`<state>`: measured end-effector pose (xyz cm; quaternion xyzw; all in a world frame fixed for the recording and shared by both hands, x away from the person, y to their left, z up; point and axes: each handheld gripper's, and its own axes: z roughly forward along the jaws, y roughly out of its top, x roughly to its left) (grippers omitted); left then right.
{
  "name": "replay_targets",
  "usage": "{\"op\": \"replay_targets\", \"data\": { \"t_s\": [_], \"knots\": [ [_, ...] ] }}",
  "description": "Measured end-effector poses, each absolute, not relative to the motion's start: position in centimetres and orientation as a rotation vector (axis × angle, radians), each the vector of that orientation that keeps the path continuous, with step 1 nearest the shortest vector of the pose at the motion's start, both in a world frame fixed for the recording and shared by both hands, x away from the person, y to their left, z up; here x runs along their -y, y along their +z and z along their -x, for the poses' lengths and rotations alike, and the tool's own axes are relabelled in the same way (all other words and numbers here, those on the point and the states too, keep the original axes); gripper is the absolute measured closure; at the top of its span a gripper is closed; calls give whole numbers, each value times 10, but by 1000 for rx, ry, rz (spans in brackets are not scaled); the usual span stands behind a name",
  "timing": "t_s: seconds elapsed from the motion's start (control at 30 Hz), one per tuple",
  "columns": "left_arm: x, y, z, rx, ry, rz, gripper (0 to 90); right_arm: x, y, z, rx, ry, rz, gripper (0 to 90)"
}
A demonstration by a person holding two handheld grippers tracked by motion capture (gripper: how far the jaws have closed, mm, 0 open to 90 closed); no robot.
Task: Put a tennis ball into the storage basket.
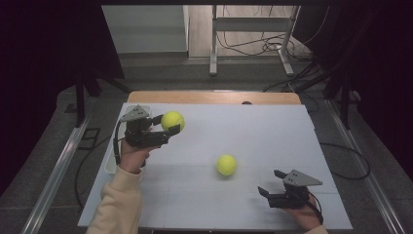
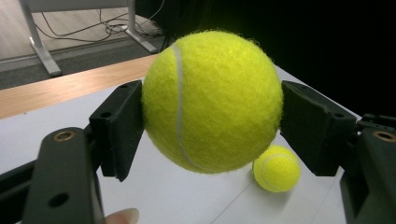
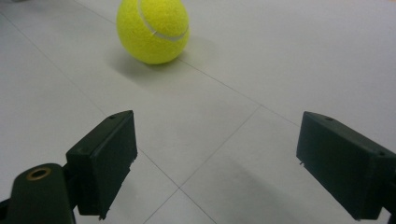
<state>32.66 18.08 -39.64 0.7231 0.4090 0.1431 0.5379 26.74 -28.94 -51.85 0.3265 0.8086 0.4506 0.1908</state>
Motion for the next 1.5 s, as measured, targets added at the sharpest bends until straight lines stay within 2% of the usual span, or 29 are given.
{"op": "replay_targets", "data": {
  "t_s": [0.87, 1.5],
  "knots": [
    [-216, -398, -331, -1074, 372, -1651, 261, 289, -518, -267, -2267, 1269, -921, 130],
    [-237, -406, -350, -1187, 407, -1646, 261, 291, -515, -266, -2256, 1282, -918, 130]
  ]
}}
